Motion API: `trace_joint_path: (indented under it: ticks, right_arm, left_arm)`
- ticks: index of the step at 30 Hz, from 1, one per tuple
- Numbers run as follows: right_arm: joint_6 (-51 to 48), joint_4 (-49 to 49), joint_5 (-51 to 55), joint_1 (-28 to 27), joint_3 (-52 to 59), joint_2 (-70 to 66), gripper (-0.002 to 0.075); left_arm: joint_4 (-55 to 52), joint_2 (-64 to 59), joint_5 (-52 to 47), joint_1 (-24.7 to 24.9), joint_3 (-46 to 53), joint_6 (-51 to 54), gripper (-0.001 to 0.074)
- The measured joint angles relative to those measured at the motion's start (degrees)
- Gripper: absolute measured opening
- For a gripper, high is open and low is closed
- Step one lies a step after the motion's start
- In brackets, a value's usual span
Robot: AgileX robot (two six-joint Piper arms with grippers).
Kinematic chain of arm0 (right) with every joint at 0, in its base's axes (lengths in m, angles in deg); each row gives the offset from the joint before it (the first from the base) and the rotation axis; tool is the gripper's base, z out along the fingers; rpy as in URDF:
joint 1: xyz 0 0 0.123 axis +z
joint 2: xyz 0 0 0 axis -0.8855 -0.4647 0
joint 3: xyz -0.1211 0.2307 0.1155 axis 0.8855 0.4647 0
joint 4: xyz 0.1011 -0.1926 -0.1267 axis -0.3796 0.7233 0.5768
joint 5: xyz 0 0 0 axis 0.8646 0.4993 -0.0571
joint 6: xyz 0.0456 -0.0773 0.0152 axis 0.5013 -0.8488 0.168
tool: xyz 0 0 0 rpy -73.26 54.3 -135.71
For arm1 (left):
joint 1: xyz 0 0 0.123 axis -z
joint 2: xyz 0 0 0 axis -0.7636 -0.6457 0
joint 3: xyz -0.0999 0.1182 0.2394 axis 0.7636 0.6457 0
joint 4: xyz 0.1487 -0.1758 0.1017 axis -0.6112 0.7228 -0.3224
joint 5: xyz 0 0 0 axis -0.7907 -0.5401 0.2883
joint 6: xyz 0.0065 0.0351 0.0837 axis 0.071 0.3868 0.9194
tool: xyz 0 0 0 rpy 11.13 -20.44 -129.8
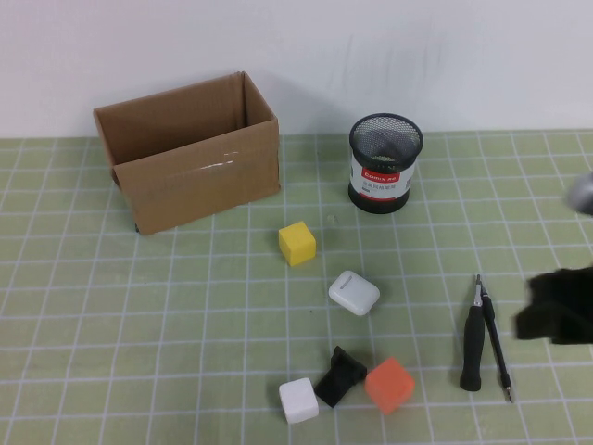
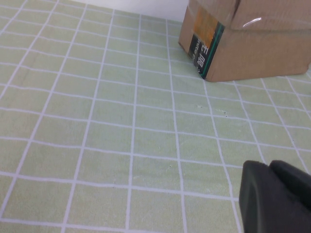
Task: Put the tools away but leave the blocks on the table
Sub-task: Pick up the black Screwdriver from the table
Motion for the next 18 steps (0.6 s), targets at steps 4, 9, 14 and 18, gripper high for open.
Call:
trace_joint_path:
  ticks: [4, 9, 14, 18]
  right_arm:
    - [11.03, 8.03, -3.50, 7.32, -2.62, -5.72, 0.0309]
    - [25.26, 19.87, -4.26, 13.35, -7.29, -13.18, 0.0318]
    - [28.90, 21.14, -6.12, 14.23, -11.56, -20.24, 0.0318]
    - [30.50, 21.27, -8.07, 14.23, -12.89, -25.03, 0.0319]
  left_arm:
    - [0.00, 0.00, 0.00, 0.00, 0.00, 0.00, -0.0003]
    - [0.00, 0.00, 0.00, 0.00, 0.00, 0.00, -0.0003]
    - [0.00, 0.00, 0.00, 0.00, 0.00, 0.00, -0.0003]
    - [0.00, 0.00, 0.00, 0.00, 0.00, 0.00, -0.0003]
